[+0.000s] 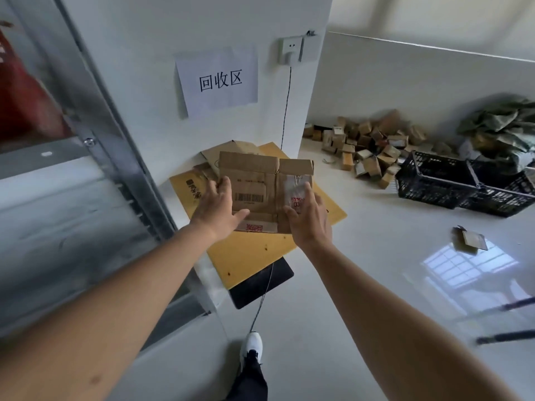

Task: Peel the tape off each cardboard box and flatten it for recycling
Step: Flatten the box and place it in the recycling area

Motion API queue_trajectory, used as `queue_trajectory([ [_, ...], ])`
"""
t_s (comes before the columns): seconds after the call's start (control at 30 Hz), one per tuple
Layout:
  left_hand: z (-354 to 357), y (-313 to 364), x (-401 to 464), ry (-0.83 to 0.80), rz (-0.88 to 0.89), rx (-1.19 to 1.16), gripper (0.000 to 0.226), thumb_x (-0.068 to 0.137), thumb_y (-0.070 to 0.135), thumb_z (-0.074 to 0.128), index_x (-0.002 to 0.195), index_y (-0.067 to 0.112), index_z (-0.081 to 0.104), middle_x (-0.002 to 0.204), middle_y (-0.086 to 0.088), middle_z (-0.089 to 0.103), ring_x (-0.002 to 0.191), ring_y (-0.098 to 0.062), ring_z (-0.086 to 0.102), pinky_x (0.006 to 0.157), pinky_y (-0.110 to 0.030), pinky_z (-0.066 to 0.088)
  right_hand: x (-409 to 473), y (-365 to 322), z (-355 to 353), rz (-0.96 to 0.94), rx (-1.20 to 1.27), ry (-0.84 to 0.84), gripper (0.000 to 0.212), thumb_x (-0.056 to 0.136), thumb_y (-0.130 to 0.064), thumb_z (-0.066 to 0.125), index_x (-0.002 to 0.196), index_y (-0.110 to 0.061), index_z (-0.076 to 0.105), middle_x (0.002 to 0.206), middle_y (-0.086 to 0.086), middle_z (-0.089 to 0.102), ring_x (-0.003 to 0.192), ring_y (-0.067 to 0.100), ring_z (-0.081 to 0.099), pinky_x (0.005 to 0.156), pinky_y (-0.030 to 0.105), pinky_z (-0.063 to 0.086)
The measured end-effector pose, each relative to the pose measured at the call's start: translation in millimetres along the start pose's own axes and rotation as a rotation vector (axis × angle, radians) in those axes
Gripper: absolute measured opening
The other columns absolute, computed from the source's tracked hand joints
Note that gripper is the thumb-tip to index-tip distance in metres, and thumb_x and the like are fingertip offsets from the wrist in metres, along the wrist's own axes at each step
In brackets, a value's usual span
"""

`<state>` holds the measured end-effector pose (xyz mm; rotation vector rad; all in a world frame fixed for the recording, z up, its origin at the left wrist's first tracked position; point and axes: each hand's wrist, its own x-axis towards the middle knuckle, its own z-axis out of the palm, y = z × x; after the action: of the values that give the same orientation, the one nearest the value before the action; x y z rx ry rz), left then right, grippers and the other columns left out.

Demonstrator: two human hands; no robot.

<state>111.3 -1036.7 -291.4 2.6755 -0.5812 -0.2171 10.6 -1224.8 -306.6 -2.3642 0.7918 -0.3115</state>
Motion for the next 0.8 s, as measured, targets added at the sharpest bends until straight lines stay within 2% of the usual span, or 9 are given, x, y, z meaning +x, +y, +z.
queue_trajectory([
  [0.13,13,-5,71,-0.052,-0.059,-0.017,0.095,0.097,0.051,0.066,0.164,0.011,0.011,0.152,-0.017,0.028,0.134,-0.040,0.045,0.106,-0.047,0.047,74,-3,26,0.021,-0.028,-0.083,0.077,0.103,-0.043,0.060,0.165,-0.028,0.016,0.159,0.002,0.036,0.131,0.026,0.052,0.079,0.034,0.040],
  [0.27,17,-10,136,-0.071,-0.105,-0.019,0.094,0.097,0.049,0.066,0.163,0.012,0.011,0.152,-0.018,0.030,0.136,-0.038,0.044,0.108,-0.045,0.045,138,-13,46,0.039,-0.026,-0.185,0.078,0.096,-0.044,0.059,0.162,-0.036,0.017,0.162,0.000,0.030,0.122,0.026,0.056,0.075,0.036,0.044],
  [0.47,32,-16,218,-0.109,-0.207,-0.013,0.090,0.098,0.047,0.065,0.164,0.014,0.012,0.159,-0.022,0.024,0.144,-0.042,0.035,0.117,-0.050,0.038,228,-19,79,0.036,-0.050,-0.283,0.080,0.096,-0.039,0.056,0.163,-0.038,0.014,0.166,0.001,0.025,0.121,0.029,0.057,0.075,0.036,0.044],
  [0.57,47,-22,254,-0.141,-0.268,0.009,0.089,0.100,0.047,0.062,0.165,0.017,0.008,0.160,-0.021,0.022,0.142,-0.043,0.038,0.115,-0.052,0.042,274,-15,103,0.005,-0.072,-0.350,0.081,0.095,-0.038,0.059,0.163,-0.038,0.013,0.165,0.003,0.026,0.121,0.030,0.057,0.076,0.037,0.046],
  [0.67,69,-29,292,-0.173,-0.356,-0.003,0.089,0.101,0.046,0.060,0.165,0.022,0.004,0.167,-0.020,0.011,0.142,-0.046,0.040,0.113,-0.055,0.044,324,-8,133,-0.060,-0.094,-0.430,0.083,0.096,-0.036,0.063,0.162,-0.038,0.012,0.162,0.004,0.027,0.119,0.029,0.059,0.077,0.040,0.052],
  [0.8,100,-40,341,-0.158,-0.475,0.005,0.090,0.100,0.047,0.061,0.165,0.022,0.004,0.166,-0.022,0.010,0.138,-0.045,0.045,0.105,-0.052,0.052,383,0,175,-0.139,-0.133,-0.527,0.083,0.097,-0.036,0.062,0.162,-0.037,0.011,0.164,0.005,0.023,0.119,0.030,0.058,0.075,0.037,0.049],
])
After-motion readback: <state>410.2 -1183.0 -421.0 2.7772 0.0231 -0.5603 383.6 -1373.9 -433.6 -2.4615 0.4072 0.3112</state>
